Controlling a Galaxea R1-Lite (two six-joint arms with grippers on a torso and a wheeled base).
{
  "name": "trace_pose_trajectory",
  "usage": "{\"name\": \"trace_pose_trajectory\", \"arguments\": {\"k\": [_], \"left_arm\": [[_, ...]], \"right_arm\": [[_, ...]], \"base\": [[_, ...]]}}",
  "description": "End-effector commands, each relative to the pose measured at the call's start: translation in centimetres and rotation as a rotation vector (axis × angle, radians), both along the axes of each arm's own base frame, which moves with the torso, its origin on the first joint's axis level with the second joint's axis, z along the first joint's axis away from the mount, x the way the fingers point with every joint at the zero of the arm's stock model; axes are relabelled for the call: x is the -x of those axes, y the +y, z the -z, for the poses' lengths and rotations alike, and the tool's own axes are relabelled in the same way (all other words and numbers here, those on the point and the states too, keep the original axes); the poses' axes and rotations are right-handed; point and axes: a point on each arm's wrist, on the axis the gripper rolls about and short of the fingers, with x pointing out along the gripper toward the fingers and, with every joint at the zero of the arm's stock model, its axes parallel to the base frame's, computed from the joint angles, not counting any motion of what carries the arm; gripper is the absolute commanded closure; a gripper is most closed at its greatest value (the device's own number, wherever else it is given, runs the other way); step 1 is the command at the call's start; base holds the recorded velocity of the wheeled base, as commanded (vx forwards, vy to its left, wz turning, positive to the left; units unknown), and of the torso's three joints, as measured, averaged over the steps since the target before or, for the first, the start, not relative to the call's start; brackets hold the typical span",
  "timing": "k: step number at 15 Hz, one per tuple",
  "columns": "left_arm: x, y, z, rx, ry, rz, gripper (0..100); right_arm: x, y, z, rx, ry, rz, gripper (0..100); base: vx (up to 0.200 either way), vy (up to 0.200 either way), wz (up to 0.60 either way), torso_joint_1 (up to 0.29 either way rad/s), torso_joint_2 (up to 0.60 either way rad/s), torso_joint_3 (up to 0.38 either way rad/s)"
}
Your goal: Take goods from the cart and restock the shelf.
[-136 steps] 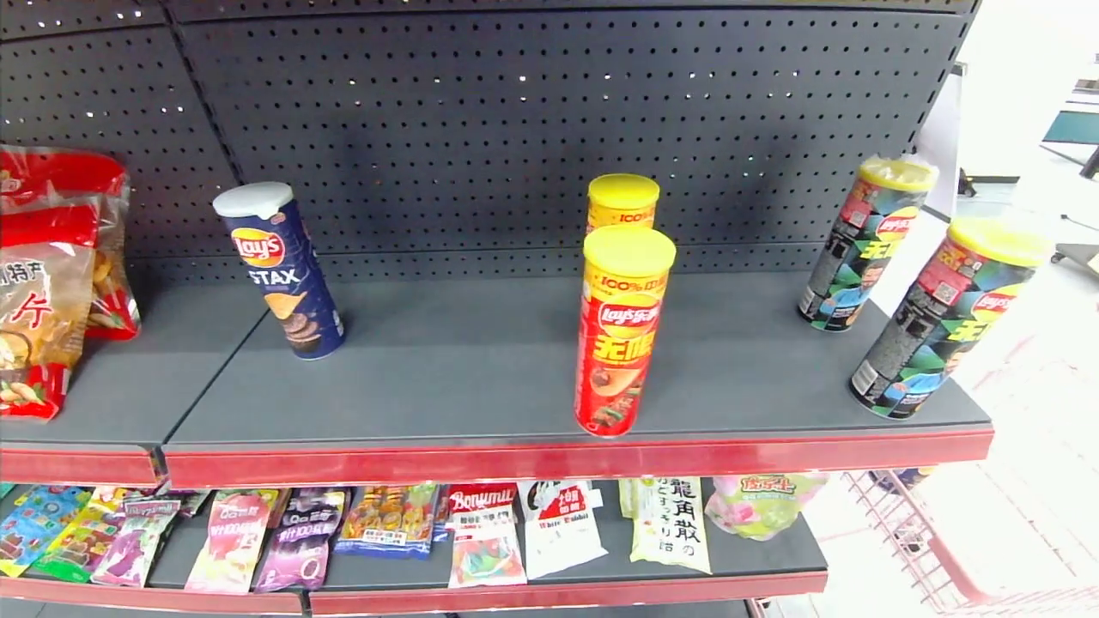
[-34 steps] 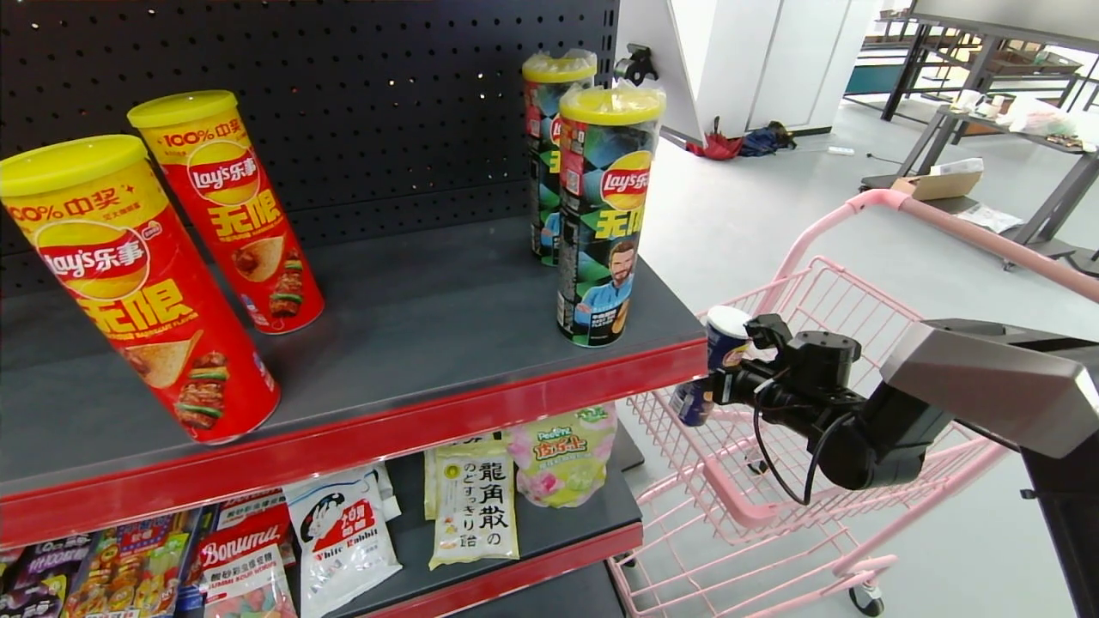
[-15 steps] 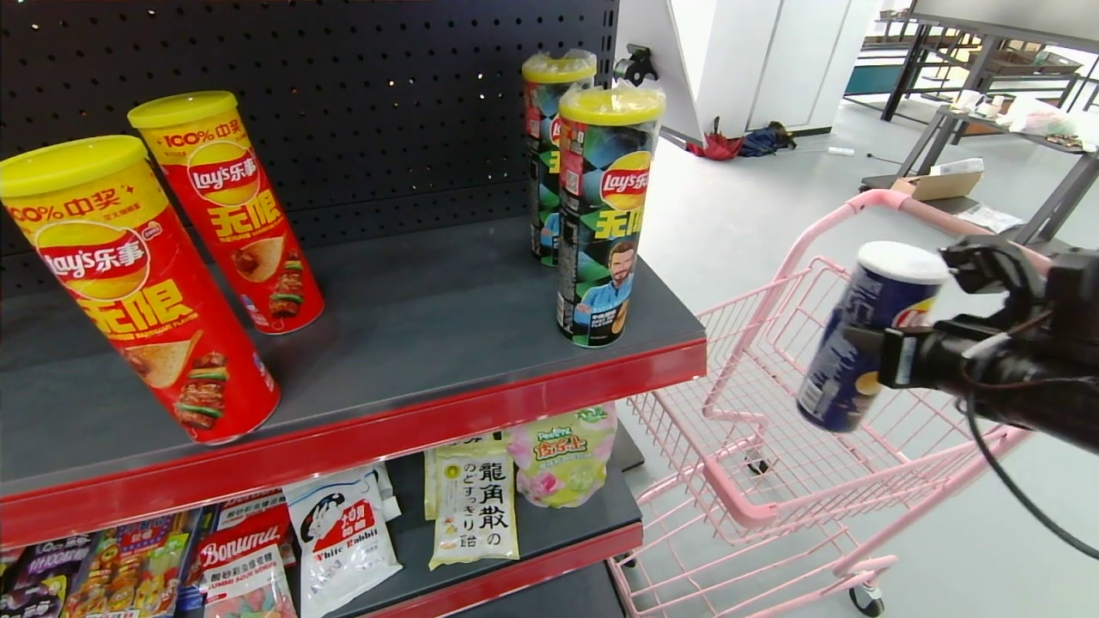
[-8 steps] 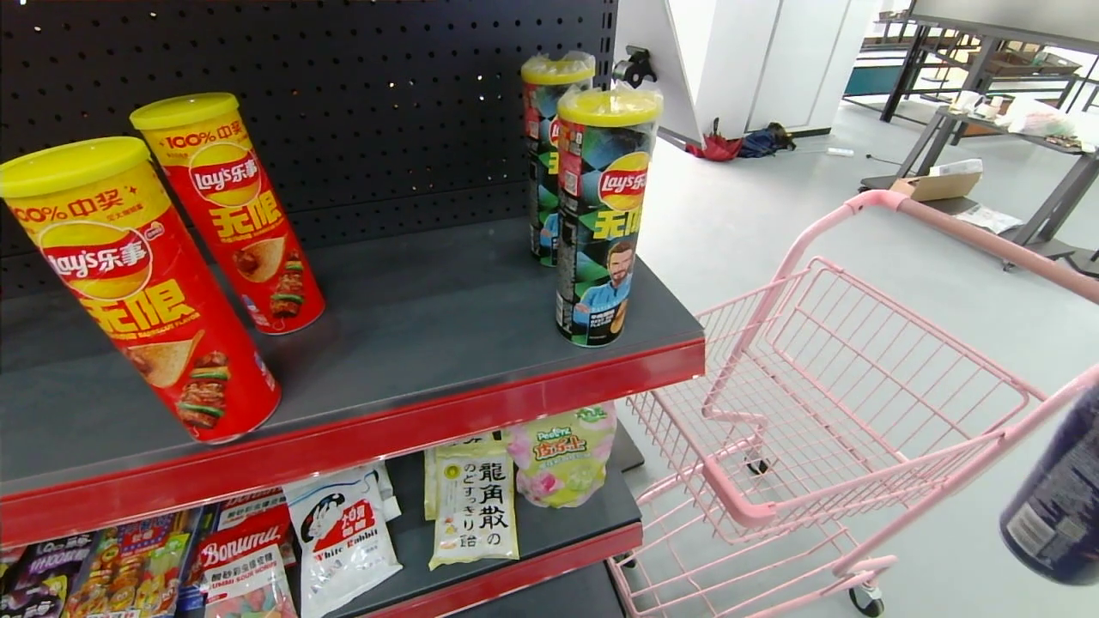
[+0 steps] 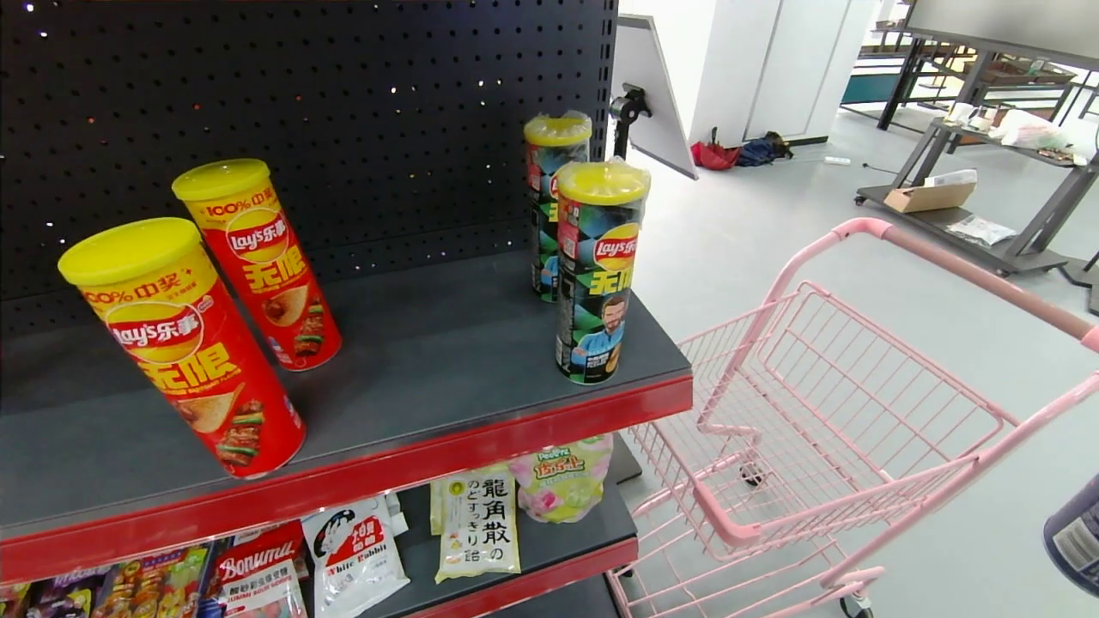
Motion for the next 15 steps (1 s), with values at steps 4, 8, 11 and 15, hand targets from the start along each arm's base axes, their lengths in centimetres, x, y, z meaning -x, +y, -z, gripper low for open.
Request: {"name": "trace_pose_trajectory", "arguments": {"k": [4, 8, 11, 15], "left_arm": [[0.2, 0.0, 0.3, -0.003, -0.015, -0.007, 0], [0.2, 0.0, 0.3, -0.004, -0.015, -0.009, 0], [0.1, 0.0, 0.4, -0.004, -0.012, -0.009, 0], [0.1, 0.0, 0.5, -0.005, -0.009, -0.009, 0]], "right_arm": [[-0.1, 0.0, 0.0, 0.000, 0.004, 0.002, 100], [-0.8, 0.0, -0.1, 0.001, 0.024, 0.004, 100], [-1.4, 0.0, -0.6, 0.002, 0.027, 0.003, 100], [-1.5, 0.0, -0.4, 0.000, 0.035, 0.002, 100]], "base": [[0.000, 0.000, 0.00, 0.177, -0.42, -0.258], [0.000, 0.000, 0.00, 0.159, -0.38, -0.223], [0.000, 0.000, 0.20, 0.043, -0.10, -0.058], [0.000, 0.000, 0.60, 0.007, -0.01, -0.002]]}}
